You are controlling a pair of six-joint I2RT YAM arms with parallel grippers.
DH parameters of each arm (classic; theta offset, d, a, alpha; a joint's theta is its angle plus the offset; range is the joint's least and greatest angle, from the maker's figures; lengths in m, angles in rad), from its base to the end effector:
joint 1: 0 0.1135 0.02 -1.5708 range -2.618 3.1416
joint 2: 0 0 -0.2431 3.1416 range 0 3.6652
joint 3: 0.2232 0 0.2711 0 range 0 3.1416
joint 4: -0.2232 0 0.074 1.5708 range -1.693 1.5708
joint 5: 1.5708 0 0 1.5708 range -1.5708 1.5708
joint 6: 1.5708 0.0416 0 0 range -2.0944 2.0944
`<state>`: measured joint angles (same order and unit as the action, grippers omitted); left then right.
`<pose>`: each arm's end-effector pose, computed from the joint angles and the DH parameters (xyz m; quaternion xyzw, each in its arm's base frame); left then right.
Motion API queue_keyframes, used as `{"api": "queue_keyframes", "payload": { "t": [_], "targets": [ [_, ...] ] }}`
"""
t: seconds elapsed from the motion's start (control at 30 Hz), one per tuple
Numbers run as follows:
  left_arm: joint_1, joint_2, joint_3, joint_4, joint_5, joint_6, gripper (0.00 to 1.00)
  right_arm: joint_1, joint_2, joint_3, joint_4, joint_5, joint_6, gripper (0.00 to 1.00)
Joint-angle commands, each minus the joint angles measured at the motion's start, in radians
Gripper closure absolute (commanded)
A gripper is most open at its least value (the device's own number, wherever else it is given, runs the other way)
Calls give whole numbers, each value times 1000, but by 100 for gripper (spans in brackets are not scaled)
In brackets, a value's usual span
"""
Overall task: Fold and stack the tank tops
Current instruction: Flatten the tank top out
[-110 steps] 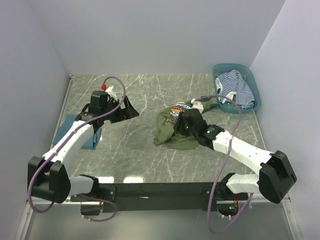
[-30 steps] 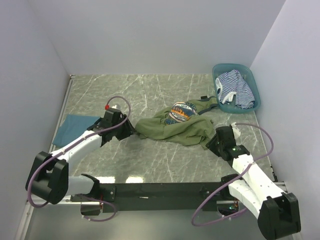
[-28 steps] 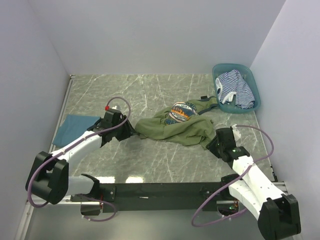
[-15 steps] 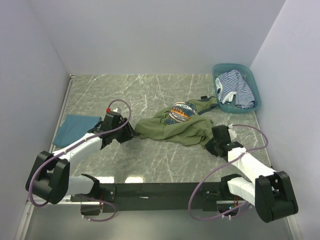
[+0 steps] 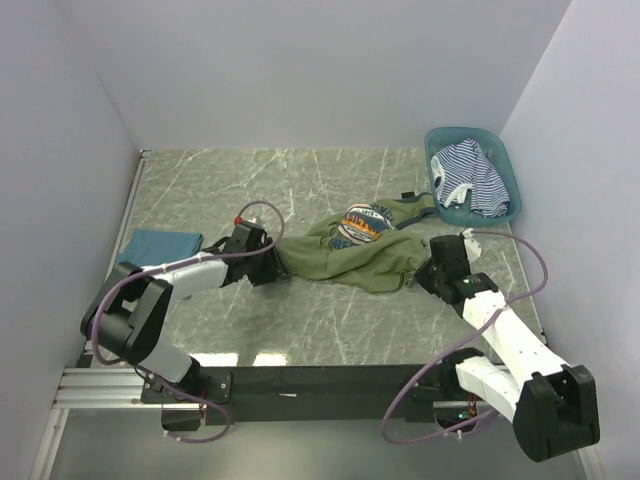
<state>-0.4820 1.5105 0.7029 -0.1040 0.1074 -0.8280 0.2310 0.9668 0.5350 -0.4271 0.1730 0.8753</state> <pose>0.2656 -0.1440 0.1154 -0.1455 0.9337 -0.2372 0.2254 0.2180 0.0439 0.1704 0.3242 0.8762 0.1135 0.3379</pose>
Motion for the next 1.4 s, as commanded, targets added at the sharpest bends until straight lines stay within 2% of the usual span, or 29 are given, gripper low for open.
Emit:
{"api": "queue_keyframes", "payload": {
  "t": [0.0, 0.23, 0.57, 0.77, 0.93, 1.2, 1.37],
  "targets": [
    [-4, 37, 82, 50, -72, 10, 50, 1, -28, 48, -53, 33, -41, 100],
    [-20, 112, 136, 13, -104, 26, 59, -2, -57, 75, -85, 37, -68, 100],
    [-55, 105, 93, -5, -153, 20, 61, -10, -77, 152, -121, 43, -114, 100],
    [-56, 10, 64, -43, -196, 44, 53, -18, -92, 177, -140, 51, -137, 100],
    [-56, -9, 52, -59, -190, 61, 58, -18, -99, 181, -144, 42, -141, 100],
    [-56, 73, 84, -23, -196, 59, 59, -19, -94, 207, -154, 28, -145, 100],
    [-56, 105, 107, 3, -184, 58, 55, -18, -102, 214, -157, 31, -150, 100]
  ]
}}
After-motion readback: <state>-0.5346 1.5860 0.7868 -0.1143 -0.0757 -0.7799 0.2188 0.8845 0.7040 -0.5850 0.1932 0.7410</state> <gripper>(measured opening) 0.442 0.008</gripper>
